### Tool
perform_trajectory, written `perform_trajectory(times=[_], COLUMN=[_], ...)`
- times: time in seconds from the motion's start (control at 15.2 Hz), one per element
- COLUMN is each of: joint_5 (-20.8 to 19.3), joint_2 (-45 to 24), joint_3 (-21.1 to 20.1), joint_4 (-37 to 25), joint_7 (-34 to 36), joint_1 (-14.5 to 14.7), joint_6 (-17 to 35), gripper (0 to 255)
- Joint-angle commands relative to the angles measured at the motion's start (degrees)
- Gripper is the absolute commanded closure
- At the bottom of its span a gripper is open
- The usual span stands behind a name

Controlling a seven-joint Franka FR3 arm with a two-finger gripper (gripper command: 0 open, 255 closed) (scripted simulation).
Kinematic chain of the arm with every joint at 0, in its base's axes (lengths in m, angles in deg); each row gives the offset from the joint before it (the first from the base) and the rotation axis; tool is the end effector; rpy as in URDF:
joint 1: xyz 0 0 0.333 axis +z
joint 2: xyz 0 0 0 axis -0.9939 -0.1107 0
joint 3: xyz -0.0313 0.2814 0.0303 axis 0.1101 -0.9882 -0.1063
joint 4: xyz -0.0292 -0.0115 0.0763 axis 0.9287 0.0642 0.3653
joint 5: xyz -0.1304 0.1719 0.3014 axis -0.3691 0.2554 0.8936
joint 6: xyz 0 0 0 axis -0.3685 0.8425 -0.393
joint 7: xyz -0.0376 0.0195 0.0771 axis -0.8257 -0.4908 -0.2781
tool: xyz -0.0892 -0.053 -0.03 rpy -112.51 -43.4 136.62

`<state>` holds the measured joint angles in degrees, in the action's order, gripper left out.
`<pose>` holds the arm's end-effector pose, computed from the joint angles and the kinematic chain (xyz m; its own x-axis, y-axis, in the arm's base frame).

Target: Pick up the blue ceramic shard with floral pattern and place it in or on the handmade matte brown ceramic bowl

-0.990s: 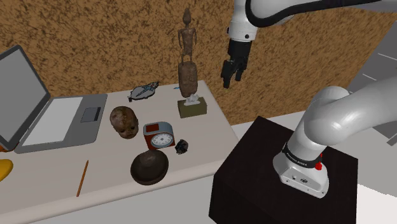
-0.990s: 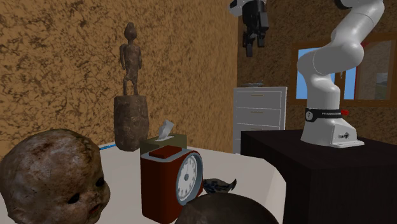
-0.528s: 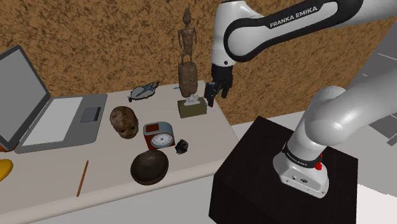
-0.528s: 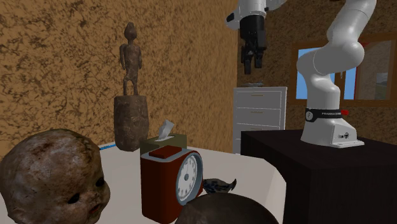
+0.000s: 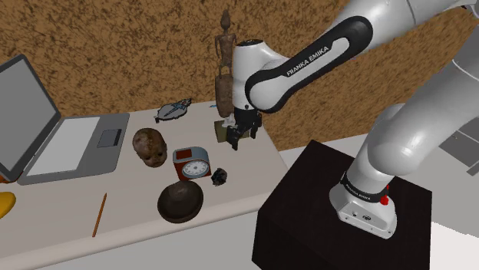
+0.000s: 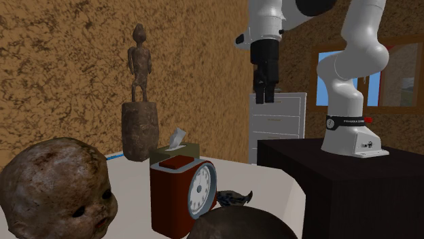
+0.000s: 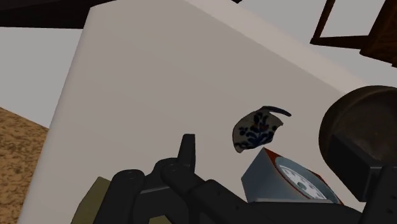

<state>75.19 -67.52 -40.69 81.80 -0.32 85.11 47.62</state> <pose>0.3854 0.1430 0.3330 0.9917 -0.1282 -0.0087 -0.1284 -0.9907 -0.0438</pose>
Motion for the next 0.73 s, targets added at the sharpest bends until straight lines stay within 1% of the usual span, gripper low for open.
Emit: perform_trajectory(times=[0.0,0.13,0.33,0.53,0.66], joint_5=[-1.87,-4.98,-11.67,-19.48,-24.04], joint_2=[-5.41,-10.63,-18.79,-26.95,-32.15], joint_3=[-2.09,-3.69,-4.92,-3.82,-1.9], joint_4=[-0.67,-2.25,-5.32,-9.3,-12.41], joint_7=[3.65,7.89,15.48,23.65,28.51], joint_1=[-0.46,-0.98,-1.2,0.44,2.66], joint_6=[4.77,8.18,12.42,15.35,16.63], gripper=[0,0,0,0,0])
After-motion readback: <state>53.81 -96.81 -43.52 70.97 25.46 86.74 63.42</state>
